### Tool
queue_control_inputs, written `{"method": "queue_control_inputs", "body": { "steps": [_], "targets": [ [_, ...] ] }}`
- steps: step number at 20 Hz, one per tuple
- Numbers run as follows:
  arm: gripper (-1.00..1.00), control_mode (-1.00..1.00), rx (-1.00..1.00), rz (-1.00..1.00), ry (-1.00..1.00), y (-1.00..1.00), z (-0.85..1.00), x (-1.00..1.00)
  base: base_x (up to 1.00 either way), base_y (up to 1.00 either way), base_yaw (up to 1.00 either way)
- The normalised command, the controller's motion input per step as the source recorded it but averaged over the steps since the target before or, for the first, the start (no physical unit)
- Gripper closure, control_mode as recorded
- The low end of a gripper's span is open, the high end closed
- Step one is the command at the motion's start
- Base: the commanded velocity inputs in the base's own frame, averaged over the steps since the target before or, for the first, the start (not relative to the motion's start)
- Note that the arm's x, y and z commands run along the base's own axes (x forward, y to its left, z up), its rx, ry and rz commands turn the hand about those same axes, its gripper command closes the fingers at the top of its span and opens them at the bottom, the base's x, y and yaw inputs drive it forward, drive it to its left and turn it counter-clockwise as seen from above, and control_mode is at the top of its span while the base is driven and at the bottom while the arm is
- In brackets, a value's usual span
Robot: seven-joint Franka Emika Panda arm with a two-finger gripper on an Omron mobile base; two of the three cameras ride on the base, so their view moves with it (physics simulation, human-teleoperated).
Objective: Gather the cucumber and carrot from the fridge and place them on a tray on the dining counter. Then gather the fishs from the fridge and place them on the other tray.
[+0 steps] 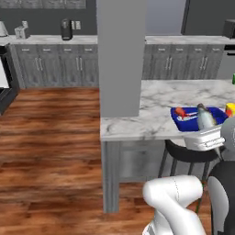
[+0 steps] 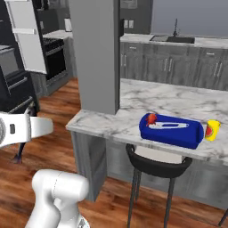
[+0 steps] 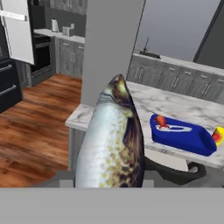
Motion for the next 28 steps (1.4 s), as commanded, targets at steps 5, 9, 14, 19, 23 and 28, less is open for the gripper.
{"method": "queue_control_inputs", "body": {
  "steps": [5, 9, 14, 19, 23, 28],
  "targets": [
    [1.0, 1.0, 0.0, 0.0, 0.0, 0.0, 0.0, 0.0, 0.0, -0.92, -0.07],
    [1.0, 1.0, 0.0, 0.0, 0.0, 0.0, 0.0, 0.0, 0.16, -0.81, -0.06],
    [1.0, 1.0, 0.0, 0.0, 0.0, 0.0, 0.0, 0.0, 0.43, -0.67, -0.08],
    [1.0, 1.0, 0.0, 0.0, 0.0, 0.0, 0.0, 0.0, 0.65, -0.34, -0.15],
    [1.0, 1.0, 0.0, 0.0, 0.0, 0.0, 0.0, 0.0, 0.72, -0.14, -0.17],
    [1.0, 1.0, 0.0, 0.0, 0.0, 0.0, 0.0, 0.0, 0.58, -0.1, -0.17]
  ]
}}
